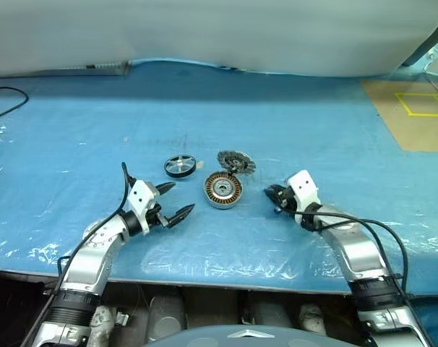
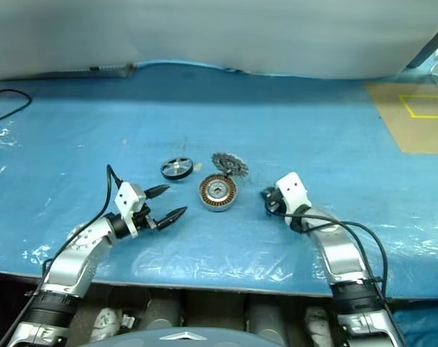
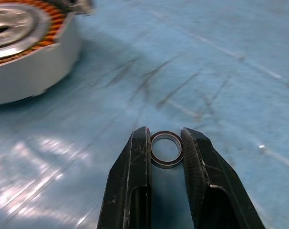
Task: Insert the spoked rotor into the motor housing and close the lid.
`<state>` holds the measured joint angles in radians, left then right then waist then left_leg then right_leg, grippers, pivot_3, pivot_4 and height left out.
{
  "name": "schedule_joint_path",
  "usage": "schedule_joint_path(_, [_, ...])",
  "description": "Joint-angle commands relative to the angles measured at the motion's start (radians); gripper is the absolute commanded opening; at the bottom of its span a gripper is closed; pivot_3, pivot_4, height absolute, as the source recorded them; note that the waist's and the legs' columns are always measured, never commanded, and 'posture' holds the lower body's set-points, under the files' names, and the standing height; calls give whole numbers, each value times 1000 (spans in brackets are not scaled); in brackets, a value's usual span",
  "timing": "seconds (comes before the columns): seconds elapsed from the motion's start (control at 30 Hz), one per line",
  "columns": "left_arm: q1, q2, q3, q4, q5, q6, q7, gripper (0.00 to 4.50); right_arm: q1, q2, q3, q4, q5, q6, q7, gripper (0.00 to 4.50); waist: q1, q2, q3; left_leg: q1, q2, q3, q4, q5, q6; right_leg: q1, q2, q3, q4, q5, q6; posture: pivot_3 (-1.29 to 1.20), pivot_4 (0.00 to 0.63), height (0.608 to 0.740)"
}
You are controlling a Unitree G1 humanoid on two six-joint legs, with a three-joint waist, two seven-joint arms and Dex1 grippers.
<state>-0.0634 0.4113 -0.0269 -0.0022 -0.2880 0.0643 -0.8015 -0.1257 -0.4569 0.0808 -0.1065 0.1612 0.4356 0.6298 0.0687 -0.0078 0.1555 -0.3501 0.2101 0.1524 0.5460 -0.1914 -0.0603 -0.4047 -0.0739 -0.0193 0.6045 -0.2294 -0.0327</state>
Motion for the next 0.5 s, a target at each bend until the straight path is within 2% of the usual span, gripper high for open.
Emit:
schedule_joint_path(0.03, [8, 2, 2, -6, 15, -45, 2, 4500, 17, -28, 28, -112, 100, 37, 135, 556, -3, 0, 0, 0, 0, 0, 0, 0, 0, -1, 0, 0, 0, 0, 0, 0, 150, 740])
schedule_joint_path(0.27, [15, -10, -15, 36, 57, -122, 5, 4500, -114, -22, 43, -192, 161, 101, 179, 556, -3, 1, 0, 0, 0, 0, 1, -2, 4, -2, 0, 0, 1, 0, 0, 0, 150, 740])
schedule_joint_path(0.5, [42, -40, -27, 49, 63, -201, -2, 4500, -218, 65, 97, -172, 163, 156, 124, 556, -1, 1, 0, -2, 0, 0, 0, 0, 0, -3, 0, 0, 1, 0, 0, 0, 150, 740])
